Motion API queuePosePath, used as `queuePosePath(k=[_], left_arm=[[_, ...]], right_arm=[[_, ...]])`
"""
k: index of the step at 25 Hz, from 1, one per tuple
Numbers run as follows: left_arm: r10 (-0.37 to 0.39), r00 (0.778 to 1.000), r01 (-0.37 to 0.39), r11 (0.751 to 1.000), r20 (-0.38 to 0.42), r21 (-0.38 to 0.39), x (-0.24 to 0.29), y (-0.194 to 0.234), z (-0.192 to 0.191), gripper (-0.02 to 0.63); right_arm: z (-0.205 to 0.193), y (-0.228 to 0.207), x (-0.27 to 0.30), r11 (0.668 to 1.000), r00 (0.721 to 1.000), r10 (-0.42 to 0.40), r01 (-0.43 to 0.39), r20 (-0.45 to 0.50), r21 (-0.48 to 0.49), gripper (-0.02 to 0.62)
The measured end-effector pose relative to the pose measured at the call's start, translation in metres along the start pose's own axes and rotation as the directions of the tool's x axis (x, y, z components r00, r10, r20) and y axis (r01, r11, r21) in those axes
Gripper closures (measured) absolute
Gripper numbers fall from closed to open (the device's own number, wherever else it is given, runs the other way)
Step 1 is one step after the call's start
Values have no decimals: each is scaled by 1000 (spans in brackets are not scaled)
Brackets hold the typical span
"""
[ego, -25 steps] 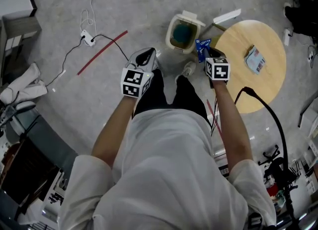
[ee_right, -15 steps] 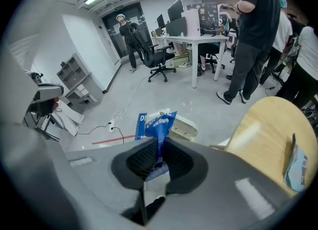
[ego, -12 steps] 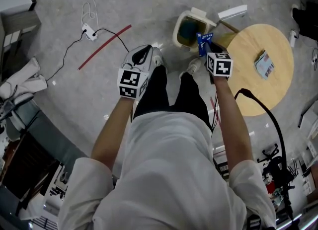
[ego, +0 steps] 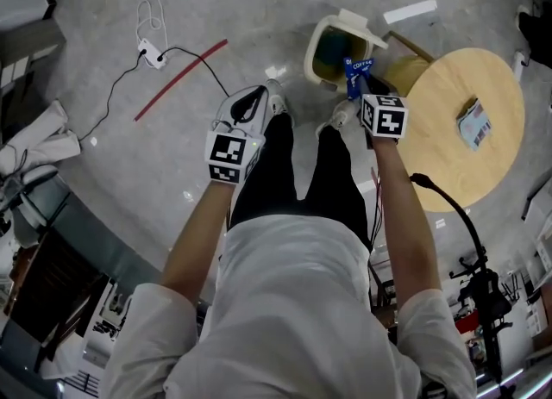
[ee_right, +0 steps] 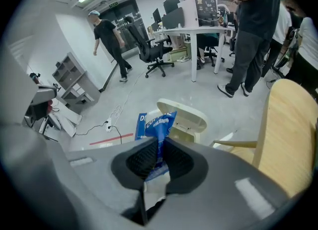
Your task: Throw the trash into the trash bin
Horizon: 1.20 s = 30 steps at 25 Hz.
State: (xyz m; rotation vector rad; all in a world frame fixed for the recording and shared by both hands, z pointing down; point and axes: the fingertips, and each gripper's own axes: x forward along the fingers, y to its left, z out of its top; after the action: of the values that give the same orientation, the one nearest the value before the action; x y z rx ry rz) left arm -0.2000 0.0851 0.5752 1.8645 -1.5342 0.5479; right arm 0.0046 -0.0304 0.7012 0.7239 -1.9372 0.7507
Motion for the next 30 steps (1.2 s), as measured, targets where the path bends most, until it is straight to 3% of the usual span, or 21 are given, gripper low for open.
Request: queuePosePath(k=[12, 23, 30], left_arm=[[-20, 999, 21, 999, -32, 32, 44, 7, -32, 602], [-12, 998, 13, 1000, -59, 11, 73, 18, -75, 601], [-17, 997, 21, 999, -74, 50, 97, 21, -101, 601]], right_arm=[[-17, -14, 58, 999, 1000, -1, 1, -3, 33, 555], [-40, -29, 120, 999, 1000, -8, 9, -15, 47, 555], [-56, -39, 152, 998, 1000, -8, 8, -10, 57, 555]])
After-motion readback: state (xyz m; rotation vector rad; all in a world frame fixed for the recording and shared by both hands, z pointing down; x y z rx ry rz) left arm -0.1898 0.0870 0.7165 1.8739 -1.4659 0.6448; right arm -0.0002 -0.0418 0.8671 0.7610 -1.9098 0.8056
